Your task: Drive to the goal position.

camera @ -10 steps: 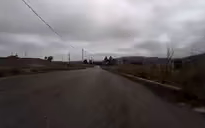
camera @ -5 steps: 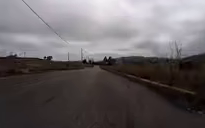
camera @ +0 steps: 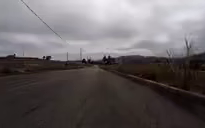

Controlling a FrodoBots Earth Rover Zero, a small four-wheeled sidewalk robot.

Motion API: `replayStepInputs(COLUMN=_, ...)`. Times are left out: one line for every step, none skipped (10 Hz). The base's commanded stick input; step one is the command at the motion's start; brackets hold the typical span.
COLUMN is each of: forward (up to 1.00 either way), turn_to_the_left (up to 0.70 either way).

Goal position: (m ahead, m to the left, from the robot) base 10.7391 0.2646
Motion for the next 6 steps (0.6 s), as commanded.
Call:
replayStepInputs(forward=0.70, turn_to_the_left=0.00)
replayStepInputs(forward=0.70, turn_to_the_left=0.00)
replayStepInputs(forward=0.70, turn_to_the_left=0.00)
replayStepInputs(forward=0.70, turn_to_the_left=0.00)
replayStepInputs(forward=0.70, turn_to_the_left=0.00)
replayStepInputs(forward=0.70, turn_to_the_left=0.00)
